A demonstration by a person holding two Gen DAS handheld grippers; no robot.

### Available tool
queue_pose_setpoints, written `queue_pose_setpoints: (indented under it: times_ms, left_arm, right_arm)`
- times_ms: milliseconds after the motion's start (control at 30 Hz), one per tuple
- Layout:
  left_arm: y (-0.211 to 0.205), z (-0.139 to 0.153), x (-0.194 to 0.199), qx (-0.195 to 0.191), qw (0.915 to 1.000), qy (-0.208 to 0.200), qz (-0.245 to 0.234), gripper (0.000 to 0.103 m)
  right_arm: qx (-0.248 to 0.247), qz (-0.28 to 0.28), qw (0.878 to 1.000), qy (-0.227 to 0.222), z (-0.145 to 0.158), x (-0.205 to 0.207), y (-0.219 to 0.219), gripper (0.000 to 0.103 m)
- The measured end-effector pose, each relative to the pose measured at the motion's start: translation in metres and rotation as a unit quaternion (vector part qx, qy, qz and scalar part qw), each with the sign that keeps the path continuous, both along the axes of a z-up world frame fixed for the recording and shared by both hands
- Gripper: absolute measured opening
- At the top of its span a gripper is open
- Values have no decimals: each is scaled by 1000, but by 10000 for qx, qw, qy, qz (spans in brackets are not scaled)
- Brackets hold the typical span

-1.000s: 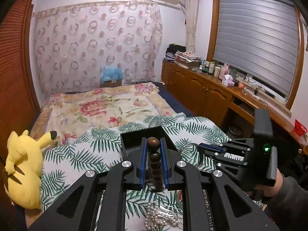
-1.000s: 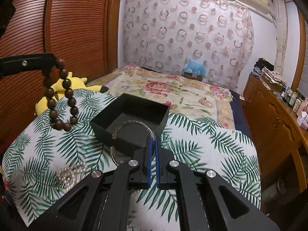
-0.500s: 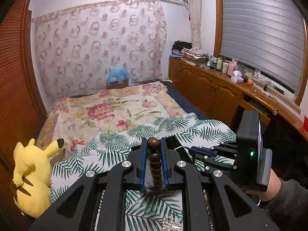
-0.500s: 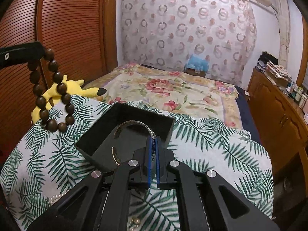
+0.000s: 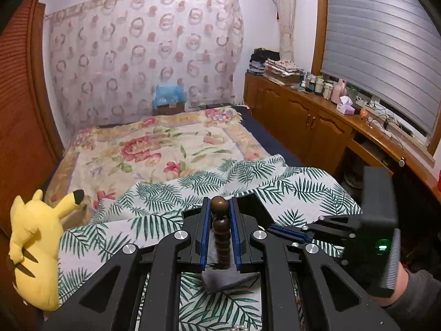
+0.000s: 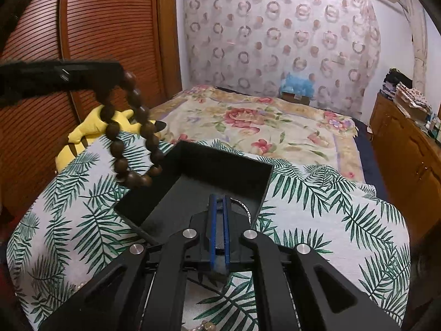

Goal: Organize jewelry
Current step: 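Carry the brown bead bracelet with the left gripper into the black box, then open the left gripper to drop the bracelet and withdraw from the box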

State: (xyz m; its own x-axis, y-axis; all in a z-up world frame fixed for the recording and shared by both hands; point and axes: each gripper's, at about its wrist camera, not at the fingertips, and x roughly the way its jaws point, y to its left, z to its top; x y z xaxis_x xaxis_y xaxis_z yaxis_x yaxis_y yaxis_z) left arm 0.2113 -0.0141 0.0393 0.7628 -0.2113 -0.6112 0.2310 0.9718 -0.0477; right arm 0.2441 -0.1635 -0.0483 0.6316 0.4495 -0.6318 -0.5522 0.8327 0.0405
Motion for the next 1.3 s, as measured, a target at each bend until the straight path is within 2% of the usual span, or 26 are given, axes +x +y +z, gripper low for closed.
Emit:
queue_pose_setpoints:
  times_ms: [433, 467, 533, 600, 767, 900, 1233, 1267, 1300]
  left_arm:
    - [-18, -26, 18, 103, 9996, 272, -42, 13]
    - [-19, -29, 19, 125, 9994, 320, -49, 13]
    - [-20, -34, 16, 167, 9992, 351, -39, 21]
    - [-19, -38, 9, 143, 9993, 351, -70, 31]
    - [-6, -43, -14, 54, 9995, 315, -44, 33]
    - [11, -51, -44, 90, 9997, 217, 67, 44]
    - [51, -95, -84, 159, 9977, 520, 394, 48]
    - [55, -101, -86, 145, 9972, 584, 433, 48]
    - [58, -106, -87, 128, 9969, 630, 460, 48]
  right_arm:
    - [104, -44, 9998, -158, 3, -45, -41, 5]
    - [124, -35, 9998, -160, 3, -49, -43, 5]
    - [123, -3, 9998, -171, 2, -57, -46, 5]
    - [106, 37, 9998, -190, 1, -65, -48, 5]
    - [27, 103, 9999, -95, -10, -77, -55, 5]
    - [-78, 105, 9998, 119, -27, -77, -57, 6]
    - [-186, 215, 9982, 521, -46, -74, -50, 6]
    - [-196, 230, 9979, 578, -47, -72, -49, 8]
    - [-196, 249, 9974, 640, -49, -69, -48, 14]
